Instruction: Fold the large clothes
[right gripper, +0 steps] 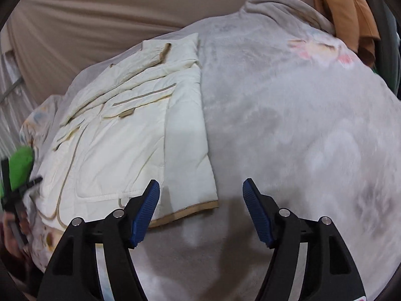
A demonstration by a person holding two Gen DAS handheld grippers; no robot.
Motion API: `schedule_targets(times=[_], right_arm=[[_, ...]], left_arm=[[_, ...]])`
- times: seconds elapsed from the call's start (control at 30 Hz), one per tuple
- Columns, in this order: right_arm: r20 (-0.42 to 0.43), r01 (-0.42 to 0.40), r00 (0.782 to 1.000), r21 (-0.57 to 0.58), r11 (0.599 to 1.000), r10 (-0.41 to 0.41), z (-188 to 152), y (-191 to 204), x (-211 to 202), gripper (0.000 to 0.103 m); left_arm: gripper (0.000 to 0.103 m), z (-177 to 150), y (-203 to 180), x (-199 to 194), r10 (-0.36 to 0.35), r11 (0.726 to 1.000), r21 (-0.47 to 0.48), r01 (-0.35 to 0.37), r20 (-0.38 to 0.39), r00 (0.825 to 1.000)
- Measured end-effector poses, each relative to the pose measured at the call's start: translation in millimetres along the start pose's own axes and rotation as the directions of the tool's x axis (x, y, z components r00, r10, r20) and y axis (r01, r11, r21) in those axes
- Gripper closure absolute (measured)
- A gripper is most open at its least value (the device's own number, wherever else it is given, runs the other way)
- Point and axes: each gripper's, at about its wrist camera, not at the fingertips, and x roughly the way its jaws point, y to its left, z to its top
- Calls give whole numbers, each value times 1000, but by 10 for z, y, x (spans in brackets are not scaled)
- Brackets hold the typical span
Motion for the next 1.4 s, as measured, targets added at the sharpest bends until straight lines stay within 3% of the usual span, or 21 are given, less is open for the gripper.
schedule_targets(times=[0.1,0.2,0.4,0.43,0.47,0.5,0.57,0.63,0.8,0.93,1.07,1.2,1.27,1.33,1.4], right_arm=[[15,-47,999,65,997,46,-15,6,10,30],[-38,-129,990,143,981,136,-50,36,161,30],[-7,-138,990,151,979,141,-63,188,208,31],[-4,-146,989,152,978,148,-57,206,227,35],[-6,-147,989,150,978,149,-51,237,255,51],[-4,-135,991,148,980,137,-49,267,273,67],[22,-117,993,140,983,115,-58,313,233,83],[70,-125,991,120,985,117,-49,360,105,90],[192,-171,969,52,984,158,-49,425,-444,95],[288,-211,937,15,977,198,-191,424,-1016,96],[424,-235,875,-48,971,233,-300,465,-1697,96],[525,-264,807,-88,960,270,-170,515,-2055,97],[548,-264,789,-103,959,277,32,558,-2033,97],[552,-253,790,-100,962,265,261,594,-1888,97],[531,-257,808,-74,964,256,582,599,-1627,97]], left_arm=[[5,-110,144,-11,-73,990,-118,75,23,997],[5,-149,134,-41,-91,987,-129,95,33,995],[9,-150,120,-34,-106,989,-103,110,44,993],[17,-130,113,-32,-107,989,-97,112,46,993],[24,-119,99,-40,-119,988,-93,123,49,992],[42,-104,77,-54,-151,984,-91,155,44,988],[71,-82,24,-131,-186,978,-85,190,46,981],[85,-76,-50,-269,-161,985,-47,165,82,984],[92,-142,-72,-777,-213,976,1,216,156,965],[94,-340,61,-1401,-285,956,2,295,258,923],[94,-521,142,-2073,-329,940,44,339,379,865],[94,-363,103,-2372,-373,924,94,371,443,815],[94,-149,11,-2358,-360,930,109,351,462,811],[94,97,-97,-2234,-342,938,119,325,465,817],[94,406,-206,-1986,-314,948,105,300,440,841]])
